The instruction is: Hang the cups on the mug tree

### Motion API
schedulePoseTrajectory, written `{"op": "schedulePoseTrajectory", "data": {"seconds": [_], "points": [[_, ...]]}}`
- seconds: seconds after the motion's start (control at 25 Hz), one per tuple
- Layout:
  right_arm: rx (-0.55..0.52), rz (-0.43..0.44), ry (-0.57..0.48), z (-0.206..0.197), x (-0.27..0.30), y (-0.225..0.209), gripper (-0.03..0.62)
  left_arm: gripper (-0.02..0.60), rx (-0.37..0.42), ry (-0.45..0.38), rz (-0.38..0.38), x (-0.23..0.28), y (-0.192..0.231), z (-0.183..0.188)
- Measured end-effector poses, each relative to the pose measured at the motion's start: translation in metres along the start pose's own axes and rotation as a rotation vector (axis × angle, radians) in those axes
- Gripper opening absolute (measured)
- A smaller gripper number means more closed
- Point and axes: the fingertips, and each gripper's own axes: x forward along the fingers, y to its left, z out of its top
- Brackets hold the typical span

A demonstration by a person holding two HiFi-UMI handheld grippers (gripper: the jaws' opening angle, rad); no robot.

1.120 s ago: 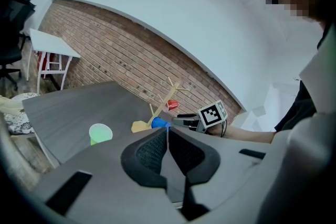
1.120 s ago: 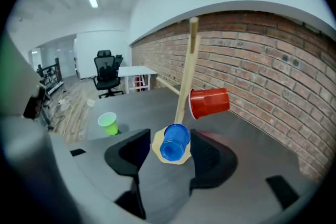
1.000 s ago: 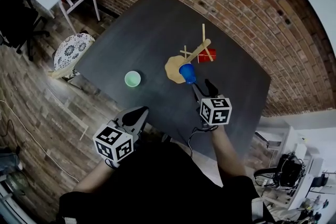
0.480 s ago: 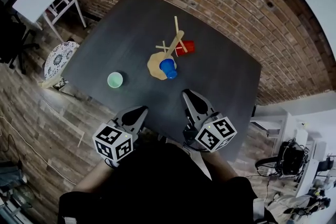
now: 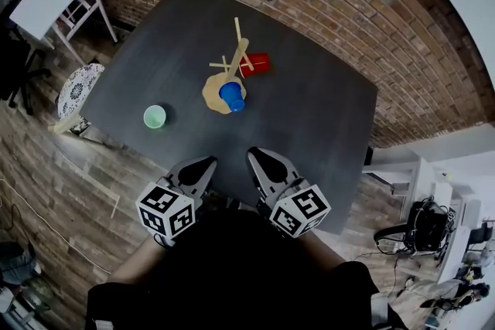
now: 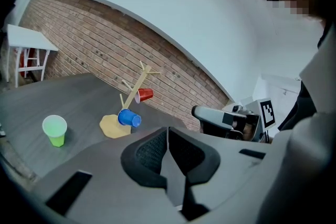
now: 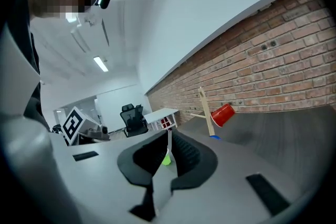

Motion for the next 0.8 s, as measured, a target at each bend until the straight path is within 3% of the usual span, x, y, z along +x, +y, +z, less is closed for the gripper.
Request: {"op": "schedulePoseTrajectory", "data": {"seconds": [0.28, 0.48, 0.8], "points": [[-0.020, 0.037, 0.003, -0.005, -0.011, 0.004, 0.048, 0.021, 0.081, 0.038, -0.050, 0.007, -0.027, -0.010], [-0.017, 0.037, -0.001, -0.008, -0.019, 0.007, 0.048, 0.021, 0.096, 0.046, -0.025, 0.003, -0.030, -0.016], [0.000, 0.021, 0.002, -0.012, -0.026, 0.007, 0.048, 0.021, 0.046, -0.012, -0.063, 0.000, -0.033, -0.012]]}}
